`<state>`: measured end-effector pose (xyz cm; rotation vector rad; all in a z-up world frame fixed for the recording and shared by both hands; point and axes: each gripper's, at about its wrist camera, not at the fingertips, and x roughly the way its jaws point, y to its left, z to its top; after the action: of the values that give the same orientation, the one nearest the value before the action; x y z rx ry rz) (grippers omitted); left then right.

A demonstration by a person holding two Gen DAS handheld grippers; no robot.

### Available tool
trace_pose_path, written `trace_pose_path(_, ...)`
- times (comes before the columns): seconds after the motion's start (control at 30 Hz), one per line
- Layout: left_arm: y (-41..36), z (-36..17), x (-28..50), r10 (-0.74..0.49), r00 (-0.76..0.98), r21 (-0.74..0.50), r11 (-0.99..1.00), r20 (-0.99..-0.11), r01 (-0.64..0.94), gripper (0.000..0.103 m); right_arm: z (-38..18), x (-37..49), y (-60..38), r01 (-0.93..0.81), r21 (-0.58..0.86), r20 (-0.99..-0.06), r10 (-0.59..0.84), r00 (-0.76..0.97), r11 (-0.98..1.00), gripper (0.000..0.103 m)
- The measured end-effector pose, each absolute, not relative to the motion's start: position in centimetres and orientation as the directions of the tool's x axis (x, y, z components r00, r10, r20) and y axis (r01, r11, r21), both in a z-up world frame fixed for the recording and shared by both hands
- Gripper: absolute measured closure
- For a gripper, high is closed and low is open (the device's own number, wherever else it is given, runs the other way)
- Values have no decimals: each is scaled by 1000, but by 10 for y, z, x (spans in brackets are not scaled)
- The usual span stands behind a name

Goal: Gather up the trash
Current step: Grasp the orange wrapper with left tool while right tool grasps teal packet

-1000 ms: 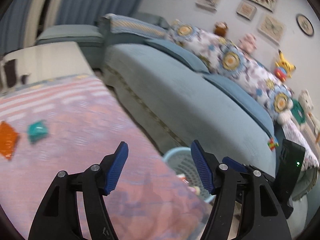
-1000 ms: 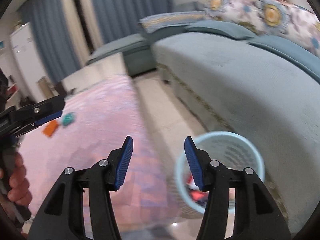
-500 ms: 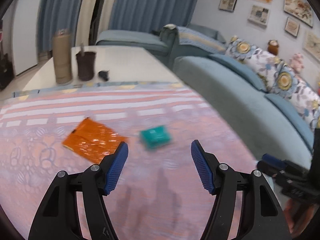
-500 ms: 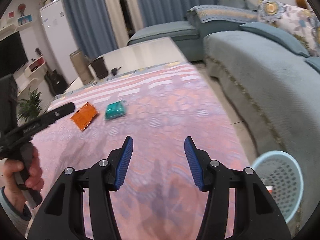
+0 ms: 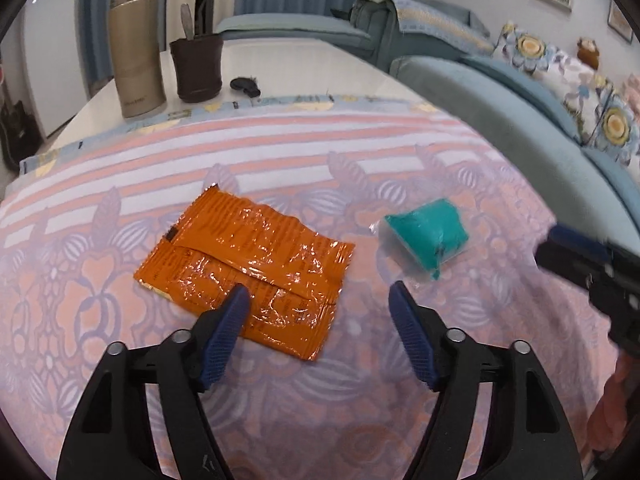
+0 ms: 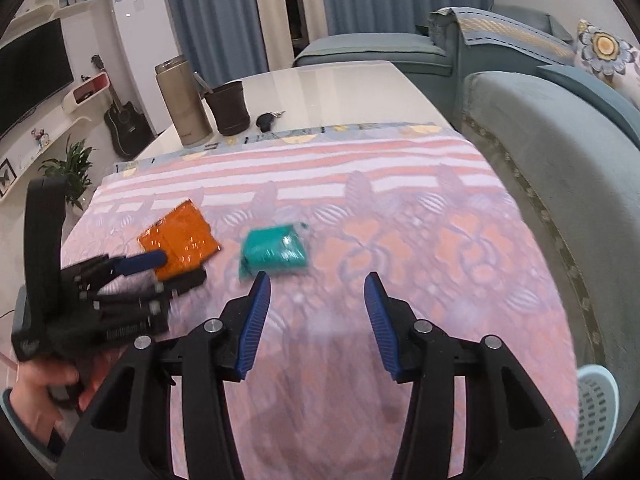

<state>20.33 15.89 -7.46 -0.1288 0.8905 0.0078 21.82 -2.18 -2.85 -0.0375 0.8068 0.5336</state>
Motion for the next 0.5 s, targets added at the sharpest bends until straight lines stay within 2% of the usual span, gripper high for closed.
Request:
trace_pose_path(0.2,151,-79,202,38,606,0,998,-795,-61,33,-43,245,6,-489,188,-708,463,534,852,57)
trace_pose_path(0.27,159,-78,201,39,612,-18,996,-790,-86,43,-49,254,17,-494,174,-729,449,517,852,54)
trace_pose_path(0.33,165,-77,198,36,617,-32,995,-786,-99,51,-50,259,25,-507,178,-735,456,501,844,37)
trace_pose_path(0.43,170,-76,196,17,625,-60,993,-781,-103,52,-50,261,36,-523,147,-739,445,506,839,37)
trace_pose_path(0.5,170,-76,196,21,625,-58,993,-780,-105,53,-59,264,47,-532,120,-776,414,476,838,37)
